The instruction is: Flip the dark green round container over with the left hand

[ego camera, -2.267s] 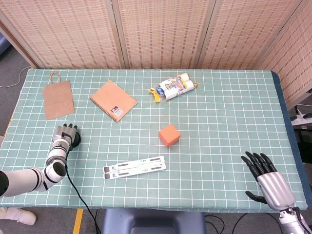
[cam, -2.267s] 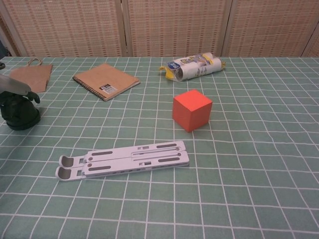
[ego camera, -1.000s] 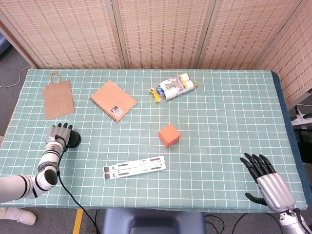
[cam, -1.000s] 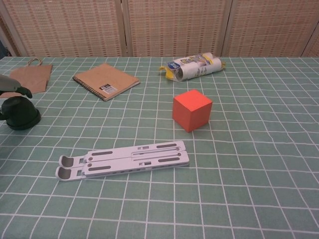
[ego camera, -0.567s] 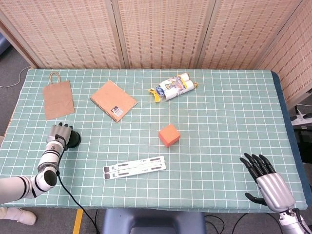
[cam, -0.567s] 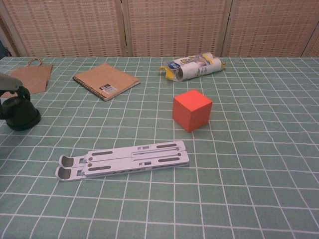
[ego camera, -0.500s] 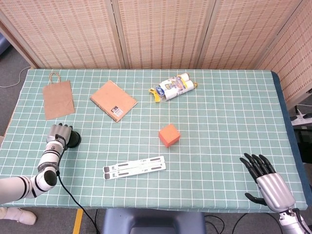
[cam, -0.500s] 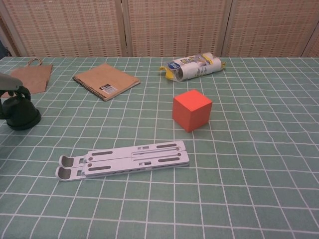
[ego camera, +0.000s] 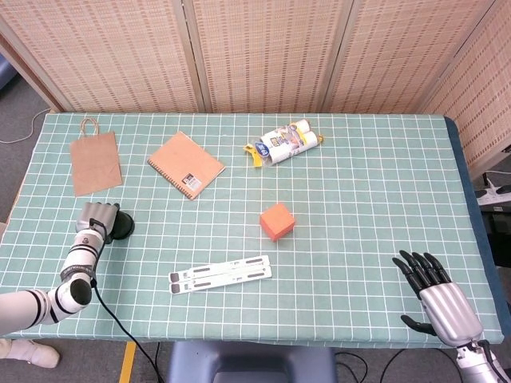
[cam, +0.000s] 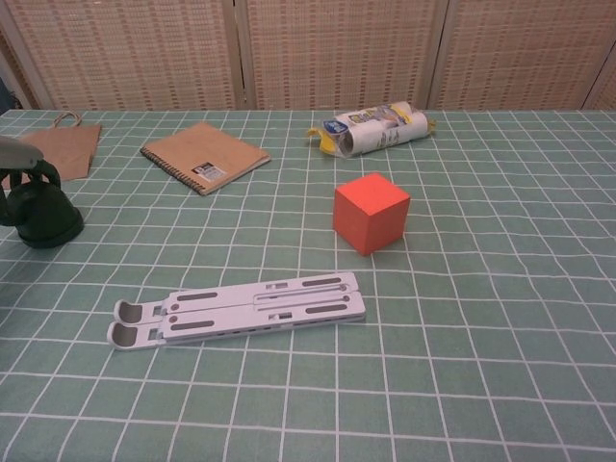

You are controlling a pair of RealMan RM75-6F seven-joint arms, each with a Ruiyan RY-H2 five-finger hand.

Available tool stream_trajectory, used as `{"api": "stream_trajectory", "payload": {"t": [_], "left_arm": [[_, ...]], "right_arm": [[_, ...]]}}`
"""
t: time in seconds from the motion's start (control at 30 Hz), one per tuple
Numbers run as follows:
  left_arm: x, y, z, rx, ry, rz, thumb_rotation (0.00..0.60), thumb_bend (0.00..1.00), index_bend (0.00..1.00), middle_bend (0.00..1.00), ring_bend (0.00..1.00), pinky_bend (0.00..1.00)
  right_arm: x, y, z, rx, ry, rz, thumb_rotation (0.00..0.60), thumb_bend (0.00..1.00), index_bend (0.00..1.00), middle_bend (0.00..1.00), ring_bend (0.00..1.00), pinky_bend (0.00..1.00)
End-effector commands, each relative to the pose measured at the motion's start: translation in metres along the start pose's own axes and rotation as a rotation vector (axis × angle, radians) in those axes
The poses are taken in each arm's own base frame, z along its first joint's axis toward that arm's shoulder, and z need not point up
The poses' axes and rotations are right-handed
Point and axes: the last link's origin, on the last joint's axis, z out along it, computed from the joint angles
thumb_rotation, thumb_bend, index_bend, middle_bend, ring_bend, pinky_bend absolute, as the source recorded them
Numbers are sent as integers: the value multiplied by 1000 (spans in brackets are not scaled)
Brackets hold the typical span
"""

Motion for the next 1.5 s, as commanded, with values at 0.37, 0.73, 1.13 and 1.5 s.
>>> {"api": "stream_trajectory", "payload": {"t": [0.37,0.73,1.13,1.5], "left_arm": [[12,-14,-12,17,32,-44,600,390,477,335,279,385],[1,-52,2,165,-4,-48,600,389,482,338,282,382],[-26,-68,23,211,-67,-40,600,393,458,320,279,363],[-21,-64,17,210,-53,-66,600,404,0,0,3,209]], "right_arm": [[0,-1,-1,4,-1,-4,600,47,0,0,0,0],[3,0,-2,4,8,2,600,47,0,0,0,0],[1,-1,-1,7,6,-6,600,46,0,0,0,0],[1,-2,-2,9,6,0,600,46,0,0,0,0]]}}
